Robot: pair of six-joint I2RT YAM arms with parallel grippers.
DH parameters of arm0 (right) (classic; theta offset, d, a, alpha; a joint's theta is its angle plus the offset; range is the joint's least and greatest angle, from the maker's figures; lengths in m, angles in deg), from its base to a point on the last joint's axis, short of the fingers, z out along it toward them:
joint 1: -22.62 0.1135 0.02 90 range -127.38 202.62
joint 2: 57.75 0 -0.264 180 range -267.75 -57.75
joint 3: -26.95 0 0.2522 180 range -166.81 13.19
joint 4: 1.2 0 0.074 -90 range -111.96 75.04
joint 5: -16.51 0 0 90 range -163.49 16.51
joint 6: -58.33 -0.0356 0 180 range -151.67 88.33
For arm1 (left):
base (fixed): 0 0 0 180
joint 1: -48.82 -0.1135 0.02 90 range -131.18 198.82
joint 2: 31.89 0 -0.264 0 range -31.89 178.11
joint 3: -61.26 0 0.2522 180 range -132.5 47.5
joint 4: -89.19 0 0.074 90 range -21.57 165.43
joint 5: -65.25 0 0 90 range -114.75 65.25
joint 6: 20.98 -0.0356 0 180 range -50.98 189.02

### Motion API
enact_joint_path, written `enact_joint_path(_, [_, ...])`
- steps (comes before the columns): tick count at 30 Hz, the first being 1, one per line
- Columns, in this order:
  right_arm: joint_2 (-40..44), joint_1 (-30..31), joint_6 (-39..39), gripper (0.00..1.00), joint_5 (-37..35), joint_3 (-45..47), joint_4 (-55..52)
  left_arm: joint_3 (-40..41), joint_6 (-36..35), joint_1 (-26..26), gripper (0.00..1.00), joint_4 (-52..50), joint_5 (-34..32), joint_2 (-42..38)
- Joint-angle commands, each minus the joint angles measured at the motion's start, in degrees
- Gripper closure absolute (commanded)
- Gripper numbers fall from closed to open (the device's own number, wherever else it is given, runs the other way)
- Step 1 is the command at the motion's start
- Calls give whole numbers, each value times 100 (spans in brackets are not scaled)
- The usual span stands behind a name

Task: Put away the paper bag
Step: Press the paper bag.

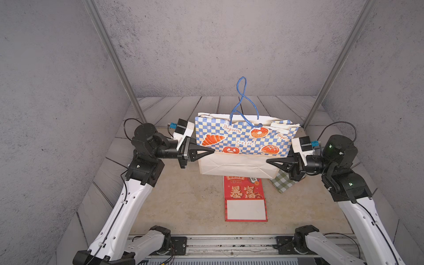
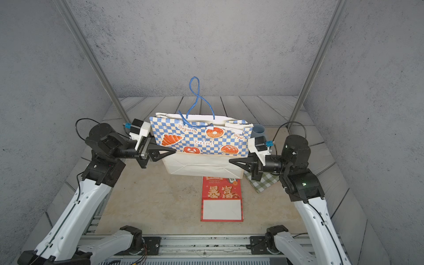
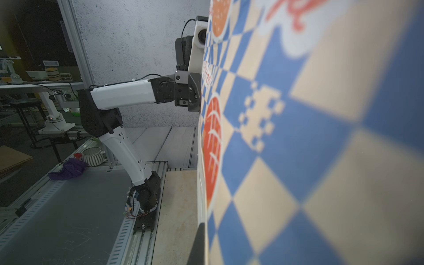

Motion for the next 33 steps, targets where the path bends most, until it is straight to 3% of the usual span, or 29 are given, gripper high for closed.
enact_joint_path(1, [1,-6,-9,100,140,-127,-73,-152,-47,21,100,174,-59,-78])
enact_joint_path(3, [0,-7,-10,100,148,-133,-84,-167,-25,17,100,188,-109,-78])
enact_joint_path(4, [0,-7,3,100,149,-135,-102,-168,0,18,93,206,-198,-79])
enact_joint_path(6, [0,-7,25,100,148,-137,-146,-177,23,17,56,246,-409,-110])
enact_joint_path(7, [-8,-7,40,100,151,-141,-177,-162,57,25,44,323,-518,-126])
enact_joint_path(9, [-17,0,55,100,157,-150,-214,-86,280,30,43,774,-657,-140])
enact_joint_path(11, [-34,-5,117,100,166,-167,-298,-82,528,42,53,1212,-810,-131])
enact_joint_path(15, [-42,-6,192,100,182,-185,-426,-189,1020,86,99,1848,-1053,-70])
enact_joint_path(20, [-44,-4,196,100,184,-182,-430,-352,1072,151,100,1802,-959,-54])
enact_joint_path(21, [-43,-8,188,100,192,-185,-430,-387,1053,164,82,1707,-996,-60])
enact_joint_path(22, [-43,-7,188,100,193,-185,-437,-404,1039,166,57,1646,-1092,-62])
enact_joint_path(23, [-39,-3,186,100,201,-178,-454,-397,1041,167,42,1616,-1227,-81])
enact_joint_path(24, [-35,-7,186,100,201,-172,-464,-383,1035,167,35,1652,-1322,-97])
enact_joint_path(26, [-18,-7,188,100,201,-159,-480,-382,1077,167,32,1786,-1439,-115])
enact_joint_path(28, [0,-7,188,100,201,-150,-504,-422,1143,175,39,1925,-1429,-92])
enact_joint_path(29, [8,-6,188,100,201,-150,-517,-447,1140,175,50,1962,-1426,-83])
enact_joint_path(31, [19,-7,179,100,201,-159,-527,-472,1108,184,85,1967,-1488,-84])
enact_joint_path(32, [24,0,179,100,201,-159,-526,-470,1068,184,98,1967,-1525,-92])
enact_joint_path(33, [31,-6,175,100,193,-168,-527,-473,1056,184,100,1952,-1562,-99])
